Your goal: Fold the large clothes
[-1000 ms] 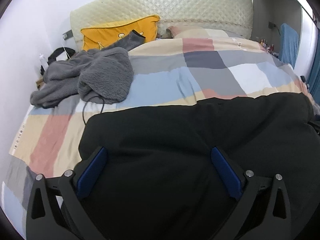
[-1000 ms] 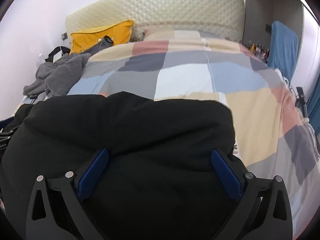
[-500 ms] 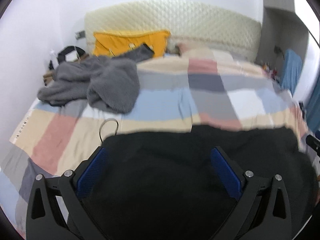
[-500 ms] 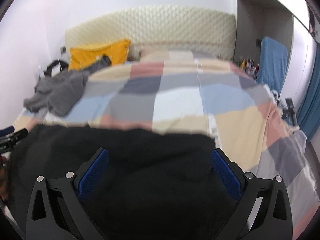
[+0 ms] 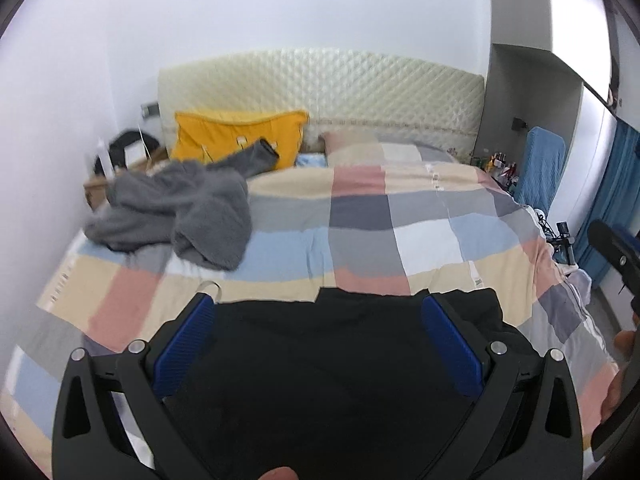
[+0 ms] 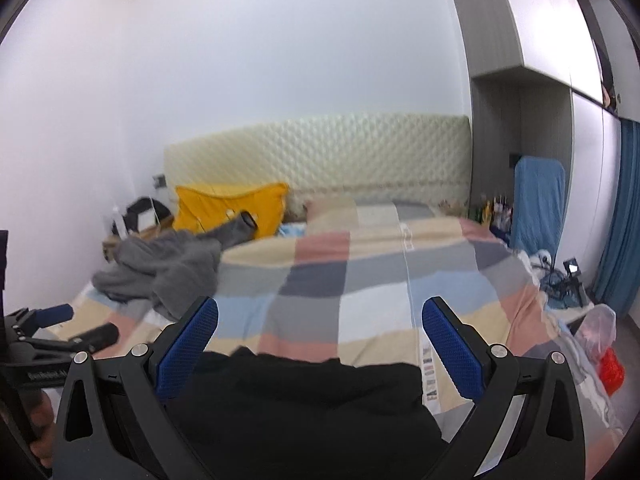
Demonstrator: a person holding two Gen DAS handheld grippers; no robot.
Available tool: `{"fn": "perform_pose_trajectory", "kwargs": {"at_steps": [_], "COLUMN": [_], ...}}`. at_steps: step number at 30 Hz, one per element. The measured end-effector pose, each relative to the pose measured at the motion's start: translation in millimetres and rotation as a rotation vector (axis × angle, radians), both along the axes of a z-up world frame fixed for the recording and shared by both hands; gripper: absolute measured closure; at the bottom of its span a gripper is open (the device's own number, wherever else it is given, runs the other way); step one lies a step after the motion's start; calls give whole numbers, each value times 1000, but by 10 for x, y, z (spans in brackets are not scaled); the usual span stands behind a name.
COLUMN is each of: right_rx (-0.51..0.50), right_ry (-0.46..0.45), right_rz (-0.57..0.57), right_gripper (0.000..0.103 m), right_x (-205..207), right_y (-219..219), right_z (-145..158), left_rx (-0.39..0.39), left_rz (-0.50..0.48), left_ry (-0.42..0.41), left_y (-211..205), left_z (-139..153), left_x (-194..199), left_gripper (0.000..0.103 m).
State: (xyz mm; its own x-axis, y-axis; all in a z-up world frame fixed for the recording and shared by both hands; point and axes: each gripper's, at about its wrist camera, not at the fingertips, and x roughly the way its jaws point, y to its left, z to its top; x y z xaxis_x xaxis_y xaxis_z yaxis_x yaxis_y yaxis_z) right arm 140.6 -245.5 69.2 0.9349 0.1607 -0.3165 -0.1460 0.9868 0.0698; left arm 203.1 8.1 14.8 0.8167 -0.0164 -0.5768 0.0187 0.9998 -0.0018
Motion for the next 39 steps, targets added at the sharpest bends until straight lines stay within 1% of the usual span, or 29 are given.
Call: {"fn": "perform_pose_trajectory", "kwargs": {"at_steps": [2, 4, 6, 7, 9, 12, 14, 16, 20, 24, 26, 28, 30, 32, 35, 39], "right_rx": [4, 1, -14, -23, -29, 13, 39, 58, 56, 49, 60, 63, 44, 28, 20, 24], "right_ry": [-36, -51, -76, -84, -105, -141, -140, -133, -131, -149, -154, -135, -119, -99, -80, -63], "right_rz": [35, 74, 78, 76, 75, 83, 72, 62, 58, 57, 59, 59, 56, 59, 74, 101], "right_gripper": [1, 1, 1, 1, 1, 1, 1, 1, 1, 1, 1, 1, 1, 1, 1, 1], "right_x": [-156, -281, -446, -519, -682, -908, -1035, -1156, -1441, -1761, -1920, -2016, -2105, -2191, -2313, -2373], "right_y": [44, 85, 155, 186, 232, 227, 230, 233, 302, 329, 328, 338, 373, 423, 476, 496], "right_z": [122, 191, 287, 327, 411, 489, 529, 554, 587, 591, 560, 504, 451, 363, 267, 112], "left_rx": [8, -10, -49, -53, -31, -10, -9, 3, 2, 10, 7, -7, -26, -25, -9, -33], "left_rz": [-15, -36, -81, -91, -81, -84, -99, -93, -107, -103, -108, -102, -105, -115, -92, -85], "left_ry": [-21, -49, -81, -96, -129, -147, -160, -185, -210, -227, -223, -207, -195, -176, -158, -131], "left_y": [-27, -34, -20, -16, 2, 33, 63, 79, 127, 193, 222, 276, 311, 313, 323, 356], "left_z": [124, 242, 375, 427, 532, 662, 767, 868, 983, 981, 949, 901, 848, 792, 721, 583], "left_x": [-141, -305, -498, -569, -737, -928, -1070, -1243, -1526, -1802, -1912, -2022, -2121, -2164, -2182, -2209], "left_gripper": [0, 0, 0, 0, 0, 0, 0, 0, 0, 0, 0, 0, 0, 0, 0, 0]}}
